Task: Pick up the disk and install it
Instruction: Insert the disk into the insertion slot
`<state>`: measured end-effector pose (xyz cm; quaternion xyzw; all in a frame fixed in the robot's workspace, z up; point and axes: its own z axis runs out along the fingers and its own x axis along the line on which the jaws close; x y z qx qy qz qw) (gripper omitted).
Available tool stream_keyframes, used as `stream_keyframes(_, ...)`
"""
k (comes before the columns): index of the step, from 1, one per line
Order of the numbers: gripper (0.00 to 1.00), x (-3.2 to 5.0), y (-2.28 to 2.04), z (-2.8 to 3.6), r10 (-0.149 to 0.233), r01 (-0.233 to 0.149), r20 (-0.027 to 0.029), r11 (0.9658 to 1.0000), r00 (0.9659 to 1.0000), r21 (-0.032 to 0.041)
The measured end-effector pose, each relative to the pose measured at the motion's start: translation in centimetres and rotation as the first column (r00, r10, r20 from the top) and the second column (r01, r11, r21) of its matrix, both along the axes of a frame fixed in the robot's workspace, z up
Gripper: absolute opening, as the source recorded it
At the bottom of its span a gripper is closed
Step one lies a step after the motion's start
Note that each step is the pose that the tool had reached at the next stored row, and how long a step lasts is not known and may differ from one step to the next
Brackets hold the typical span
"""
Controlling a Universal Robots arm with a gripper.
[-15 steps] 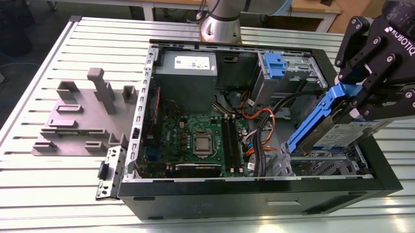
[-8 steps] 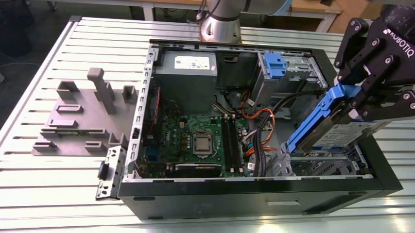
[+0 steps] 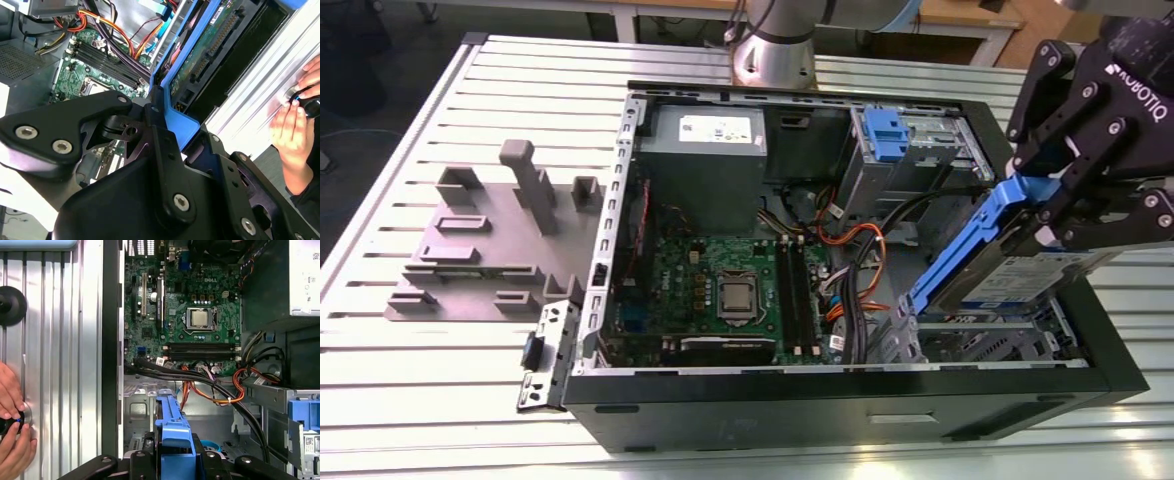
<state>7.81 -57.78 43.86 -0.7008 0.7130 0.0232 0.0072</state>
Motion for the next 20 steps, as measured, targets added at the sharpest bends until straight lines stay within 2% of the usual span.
stream_keyframes(9,0.36,0.05,0.05,-0.29,-0.001,0.001,0.0,1.0,1.0,-0.0002)
stream_keyframes(20,0.36,0.14,0.05,-0.97,-0.001,0.001,0.0,1.0,1.0,-0.0001)
